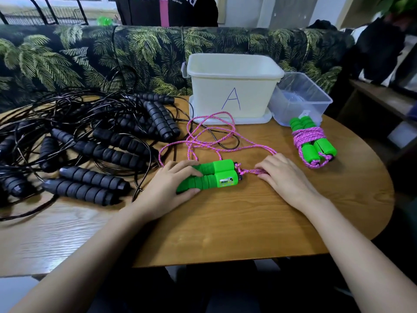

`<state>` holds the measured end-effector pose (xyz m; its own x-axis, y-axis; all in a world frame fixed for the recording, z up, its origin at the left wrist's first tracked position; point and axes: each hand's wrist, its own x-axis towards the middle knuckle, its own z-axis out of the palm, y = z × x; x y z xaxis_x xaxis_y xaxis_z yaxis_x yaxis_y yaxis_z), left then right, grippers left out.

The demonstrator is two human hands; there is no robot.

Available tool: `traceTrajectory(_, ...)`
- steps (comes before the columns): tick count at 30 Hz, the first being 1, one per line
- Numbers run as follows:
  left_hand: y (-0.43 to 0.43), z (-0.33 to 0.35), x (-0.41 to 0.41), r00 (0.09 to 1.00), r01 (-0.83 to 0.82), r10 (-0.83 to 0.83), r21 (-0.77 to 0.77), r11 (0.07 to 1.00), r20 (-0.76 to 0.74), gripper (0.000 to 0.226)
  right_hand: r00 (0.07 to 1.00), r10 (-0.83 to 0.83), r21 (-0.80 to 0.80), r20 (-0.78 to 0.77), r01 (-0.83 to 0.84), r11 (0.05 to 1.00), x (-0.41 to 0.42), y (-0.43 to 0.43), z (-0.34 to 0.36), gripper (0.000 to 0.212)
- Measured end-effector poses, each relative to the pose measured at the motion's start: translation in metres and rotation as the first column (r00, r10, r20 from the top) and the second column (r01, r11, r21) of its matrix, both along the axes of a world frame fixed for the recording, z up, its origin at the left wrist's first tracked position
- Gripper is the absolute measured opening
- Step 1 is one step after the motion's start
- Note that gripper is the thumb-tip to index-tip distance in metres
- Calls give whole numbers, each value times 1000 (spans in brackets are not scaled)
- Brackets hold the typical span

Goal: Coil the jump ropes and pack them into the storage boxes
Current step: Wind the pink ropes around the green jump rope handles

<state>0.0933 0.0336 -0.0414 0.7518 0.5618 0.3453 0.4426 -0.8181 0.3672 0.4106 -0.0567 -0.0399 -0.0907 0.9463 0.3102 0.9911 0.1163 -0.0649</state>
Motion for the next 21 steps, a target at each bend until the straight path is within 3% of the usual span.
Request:
traceTrajectory(2,-7,1,-4,999,-35,35,36,999,5,36,998,-27,65,53,23,998,1,1,-5,13)
traceTrajectory(6,-32,-1,-10,988,-152,150,118,981,25,34,983,-84,236,162,45,971,-11,-13,-10,34)
traceTrajectory(9,-46,-3,-9,961,-274,274,146,951,25,37,976,-146,318,160,89,944,-34,-35,-7,35)
traceTrajectory(13,-46,2,1,912,-407,410,133,904,8,35,979,-159,364,131,102,926,-77,-55,-6,30)
traceTrajectory(21,-46,6,3,887,-459,463,121,880,2,32,983,-29,387,183,-45,921,-179,-68,-17,29)
